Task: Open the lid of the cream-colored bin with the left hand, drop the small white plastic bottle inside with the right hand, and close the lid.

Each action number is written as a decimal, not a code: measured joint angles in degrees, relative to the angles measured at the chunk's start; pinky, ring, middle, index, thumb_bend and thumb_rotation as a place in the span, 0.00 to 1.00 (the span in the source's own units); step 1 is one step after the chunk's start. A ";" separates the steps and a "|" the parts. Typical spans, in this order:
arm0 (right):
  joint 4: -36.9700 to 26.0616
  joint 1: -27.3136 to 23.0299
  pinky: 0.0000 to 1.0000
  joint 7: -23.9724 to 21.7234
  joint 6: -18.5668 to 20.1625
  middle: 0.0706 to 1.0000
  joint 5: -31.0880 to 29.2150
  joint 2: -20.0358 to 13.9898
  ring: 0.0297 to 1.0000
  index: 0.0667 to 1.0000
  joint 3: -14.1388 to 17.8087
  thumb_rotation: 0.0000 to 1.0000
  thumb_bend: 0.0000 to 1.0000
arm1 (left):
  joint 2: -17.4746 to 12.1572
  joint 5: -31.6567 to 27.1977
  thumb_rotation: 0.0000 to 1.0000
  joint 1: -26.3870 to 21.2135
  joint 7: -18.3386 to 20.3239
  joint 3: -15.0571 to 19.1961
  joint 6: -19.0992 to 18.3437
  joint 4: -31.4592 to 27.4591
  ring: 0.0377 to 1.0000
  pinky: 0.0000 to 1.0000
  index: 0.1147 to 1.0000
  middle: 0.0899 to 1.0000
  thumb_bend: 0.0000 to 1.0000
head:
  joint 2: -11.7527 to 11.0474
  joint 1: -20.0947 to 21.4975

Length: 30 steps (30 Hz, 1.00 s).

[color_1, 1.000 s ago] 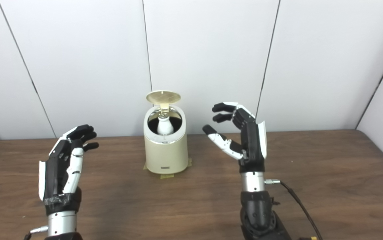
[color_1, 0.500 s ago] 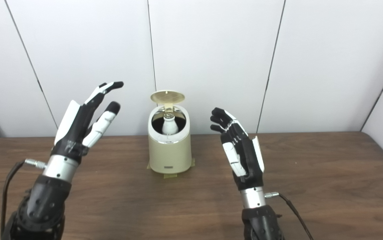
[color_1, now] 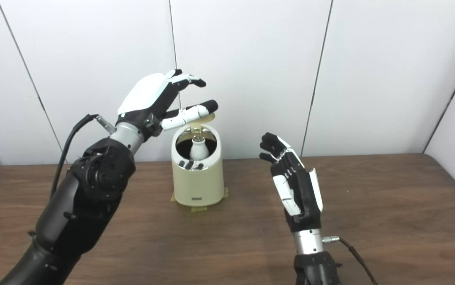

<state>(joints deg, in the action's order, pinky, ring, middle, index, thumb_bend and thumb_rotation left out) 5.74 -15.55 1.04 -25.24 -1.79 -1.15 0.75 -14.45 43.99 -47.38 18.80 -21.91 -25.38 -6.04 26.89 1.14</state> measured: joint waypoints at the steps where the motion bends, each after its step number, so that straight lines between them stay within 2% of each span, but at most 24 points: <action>1: -0.01 0.00 0.75 0.00 0.00 0.82 0.13 0.03 0.81 0.80 0.03 0.78 0.29 | -0.05 1.37 1.00 -0.49 0.04 -0.81 0.02 0.79 0.98 1.00 0.77 0.81 0.77 | 0.00 0.00; 3: 0.00 -0.01 0.75 0.01 0.00 0.82 0.39 0.07 0.81 0.80 0.09 0.78 0.29 | 0.07 3.44 1.00 -1.71 0.30 -2.39 0.07 2.86 0.98 1.00 0.76 0.82 0.78 | -0.17 -0.09; 8: 0.00 -0.02 0.75 0.06 0.00 0.82 1.21 0.22 0.82 0.80 0.05 0.80 0.29 | 0.85 5.67 1.00 -3.22 1.70 -3.54 0.13 6.80 0.99 1.00 0.77 0.85 0.77 | -0.26 0.00; 13: 0.01 -0.02 0.75 -0.23 0.00 0.81 0.82 0.28 0.81 0.79 0.20 0.77 0.30 | 1.25 7.58 1.00 -4.64 4.16 -4.67 -0.35 9.82 0.99 1.00 0.77 0.88 0.78 | -0.44 0.09; 23: 0.00 -0.01 0.74 -0.65 0.00 0.81 0.73 0.80 0.81 0.79 0.36 0.75 0.29 | 3.37 9.68 1.00 -5.64 6.33 -3.19 -0.93 12.64 0.99 1.00 0.77 0.91 0.78 | -0.44 -0.35; 24: 0.01 -0.01 0.75 -0.66 0.00 0.81 0.74 0.83 0.81 0.79 0.40 0.74 0.29 | 3.54 9.63 1.00 -5.64 6.41 -3.13 -0.93 12.73 0.86 0.83 0.77 0.82 0.79 | -0.44 -0.18; 25: 0.02 -0.01 0.74 -0.67 0.00 0.81 0.73 0.84 0.81 0.79 0.46 0.74 0.29 | 3.75 9.51 1.00 -5.63 6.55 -2.96 -0.93 12.83 0.78 0.70 0.77 0.76 0.80 | -0.44 -0.18; 26: 0.05 -0.01 0.74 -0.68 0.00 0.81 0.73 0.84 0.80 0.79 0.52 0.74 0.29 | 3.94 9.43 1.00 -5.59 6.64 -2.76 -0.93 12.85 0.71 0.64 0.78 0.72 0.81 | -0.44 -0.18; 27: 0.10 -0.01 0.75 -0.69 0.00 0.81 0.72 0.83 0.80 0.79 0.57 0.75 0.29 | 4.03 9.43 1.00 -5.55 6.65 -2.67 -0.93 12.85 0.76 0.85 0.78 0.74 0.80 | -0.44 -0.18; 29: 0.25 -0.01 0.74 -0.74 0.00 0.81 0.72 0.83 0.80 0.79 0.66 0.76 0.29 | 4.01 9.60 1.00 -5.38 6.76 -2.71 -0.93 12.83 0.95 0.97 0.78 0.88 0.81 | -0.44 -0.18; 30: 0.32 -0.01 0.74 -0.81 0.00 0.81 0.69 0.83 0.80 0.79 0.69 0.76 0.29 | 4.00 9.78 1.00 -5.19 6.76 -2.74 -0.93 12.80 0.98 0.99 0.78 0.90 0.82 | -0.44 -0.18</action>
<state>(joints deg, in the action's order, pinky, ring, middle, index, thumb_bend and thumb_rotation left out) 6.06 -15.56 0.23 -25.24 -1.10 -0.33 1.44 -10.46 53.77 -52.57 25.56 -24.65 -26.31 6.76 26.46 0.97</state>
